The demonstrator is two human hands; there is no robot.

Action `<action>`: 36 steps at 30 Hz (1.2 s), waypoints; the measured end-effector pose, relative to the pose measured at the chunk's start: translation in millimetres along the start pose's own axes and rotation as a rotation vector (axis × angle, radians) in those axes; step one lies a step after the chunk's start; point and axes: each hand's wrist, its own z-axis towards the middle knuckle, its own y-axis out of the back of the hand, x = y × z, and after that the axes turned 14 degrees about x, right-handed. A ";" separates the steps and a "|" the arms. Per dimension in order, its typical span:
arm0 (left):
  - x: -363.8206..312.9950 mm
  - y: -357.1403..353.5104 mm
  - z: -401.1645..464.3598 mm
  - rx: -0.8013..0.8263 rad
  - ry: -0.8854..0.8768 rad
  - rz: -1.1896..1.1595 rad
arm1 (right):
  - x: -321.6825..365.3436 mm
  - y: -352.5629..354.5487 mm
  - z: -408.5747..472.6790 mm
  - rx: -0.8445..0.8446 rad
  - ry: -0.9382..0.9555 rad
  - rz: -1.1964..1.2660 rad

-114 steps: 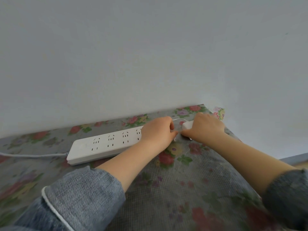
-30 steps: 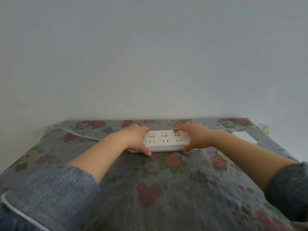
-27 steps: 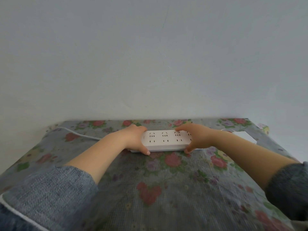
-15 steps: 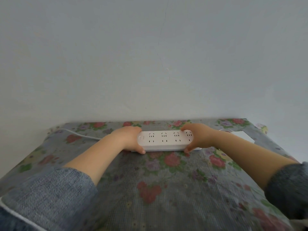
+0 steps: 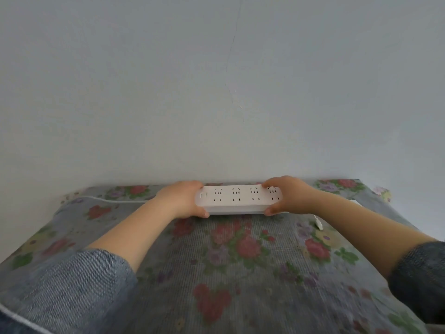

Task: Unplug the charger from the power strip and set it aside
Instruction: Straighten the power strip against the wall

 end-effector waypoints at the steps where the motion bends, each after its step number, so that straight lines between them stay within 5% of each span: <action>1: 2.0 4.6 17.4 -0.017 0.012 -0.001 | -7.9 7.1 15.7 -0.003 -0.009 0.011; 11: 0.1 -5.4 56.9 -0.173 0.005 -0.070 | -34.3 15.6 45.3 -0.044 -0.032 0.012; 36: 5.5 -14.9 94.6 -0.197 -0.003 -0.161 | -48.7 5.3 81.1 -0.149 -0.095 0.120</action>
